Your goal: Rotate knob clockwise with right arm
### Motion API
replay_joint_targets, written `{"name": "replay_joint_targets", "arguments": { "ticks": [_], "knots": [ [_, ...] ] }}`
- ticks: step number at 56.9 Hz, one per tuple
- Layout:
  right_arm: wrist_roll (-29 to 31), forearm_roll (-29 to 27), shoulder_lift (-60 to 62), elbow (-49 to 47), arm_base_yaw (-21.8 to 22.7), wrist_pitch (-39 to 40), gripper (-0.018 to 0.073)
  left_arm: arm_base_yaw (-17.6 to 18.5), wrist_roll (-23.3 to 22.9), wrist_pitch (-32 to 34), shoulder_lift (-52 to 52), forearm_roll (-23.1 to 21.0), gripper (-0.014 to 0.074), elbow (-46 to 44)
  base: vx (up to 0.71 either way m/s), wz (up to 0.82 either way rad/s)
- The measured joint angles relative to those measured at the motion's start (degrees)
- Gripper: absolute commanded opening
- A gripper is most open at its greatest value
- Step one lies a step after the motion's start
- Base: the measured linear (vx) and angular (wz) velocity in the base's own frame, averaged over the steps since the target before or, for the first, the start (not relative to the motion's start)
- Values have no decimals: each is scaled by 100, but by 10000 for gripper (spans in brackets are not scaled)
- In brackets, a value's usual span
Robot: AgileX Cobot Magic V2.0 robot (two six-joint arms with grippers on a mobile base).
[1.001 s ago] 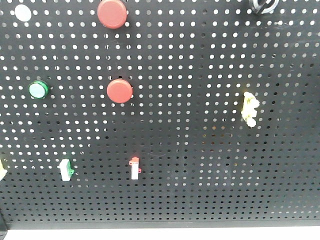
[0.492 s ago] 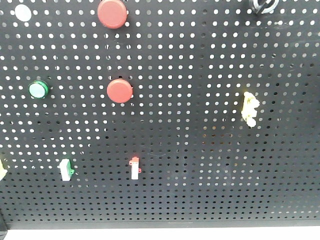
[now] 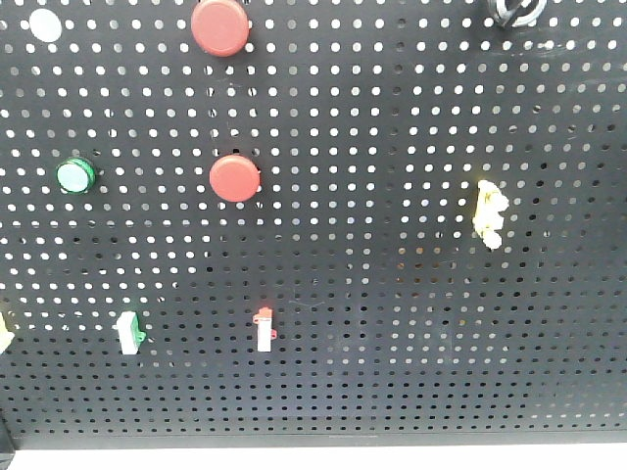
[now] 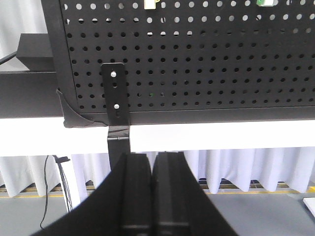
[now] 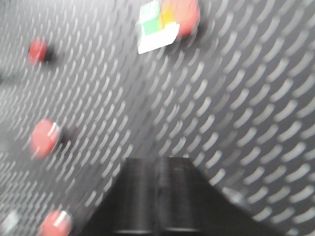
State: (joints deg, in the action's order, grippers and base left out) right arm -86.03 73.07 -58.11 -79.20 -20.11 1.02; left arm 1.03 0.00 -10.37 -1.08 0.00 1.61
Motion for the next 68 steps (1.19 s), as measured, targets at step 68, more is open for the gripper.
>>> {"name": "replay_joint_targets", "arguments": {
  "ticks": [68],
  "knots": [
    [8739,-7249,5116,5993,1933,-1013,-8,0,0,0,0,0,-6,0,0,0]
  ]
}}
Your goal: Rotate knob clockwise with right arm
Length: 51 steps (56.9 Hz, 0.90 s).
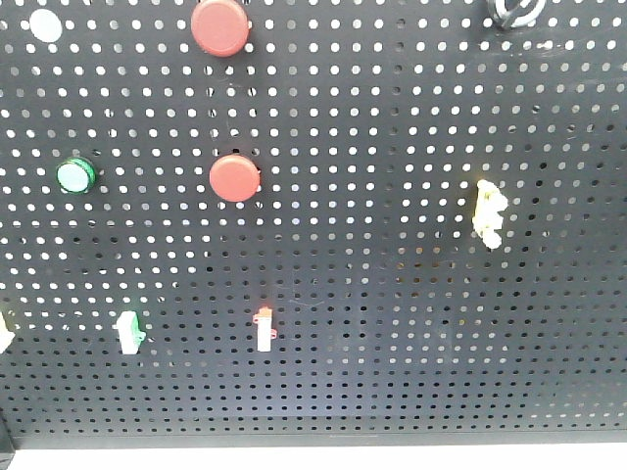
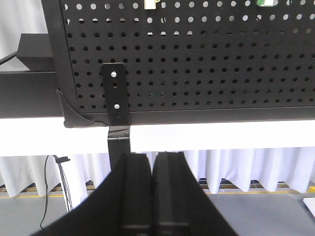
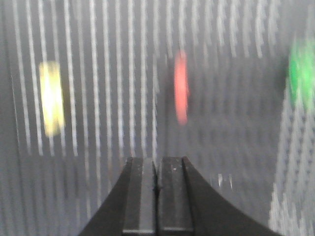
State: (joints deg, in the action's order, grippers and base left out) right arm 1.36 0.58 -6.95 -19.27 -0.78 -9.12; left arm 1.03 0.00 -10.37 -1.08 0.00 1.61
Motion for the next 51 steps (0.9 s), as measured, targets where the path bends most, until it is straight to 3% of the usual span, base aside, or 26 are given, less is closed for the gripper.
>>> {"name": "replay_joint_targets", "arguments": {
  "ticks": [8,24,51],
  "knots": [
    [6,256,718,1091,17,-61,-8,0,0,7,0,0,-6,0,0,0],
    [-22,233,751,2016,55,390,-8,0,0,-11,0,0,-6,0,0,0],
    [-32,171,751,2098,55,488,-8,0,0,-11,0,0,-6,0,0,0]
  ]
}}
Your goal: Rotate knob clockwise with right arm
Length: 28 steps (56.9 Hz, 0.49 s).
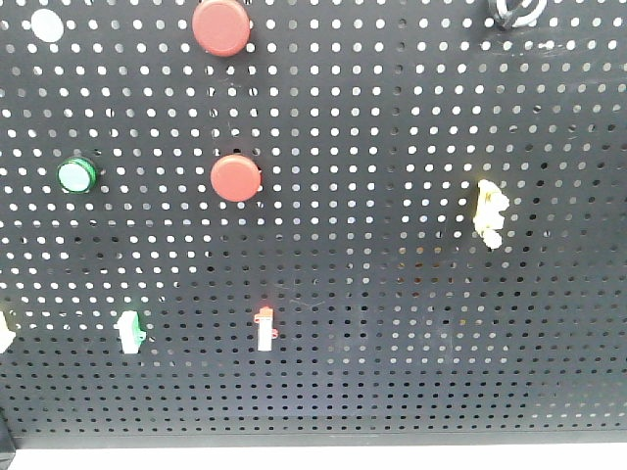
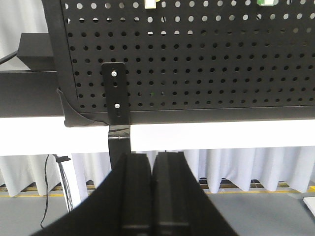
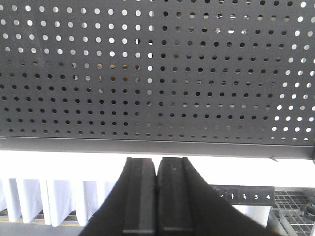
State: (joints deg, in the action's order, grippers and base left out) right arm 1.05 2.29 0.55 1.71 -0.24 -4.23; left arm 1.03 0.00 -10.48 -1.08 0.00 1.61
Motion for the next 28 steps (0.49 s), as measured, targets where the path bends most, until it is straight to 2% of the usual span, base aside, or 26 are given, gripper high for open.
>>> {"name": "replay_joint_targets", "arguments": {
  "ticks": [28],
  "knots": [
    [0,-6,0,0,0,0,-8,0,0,0,0,0,-6,0,0,0]
  ]
}}
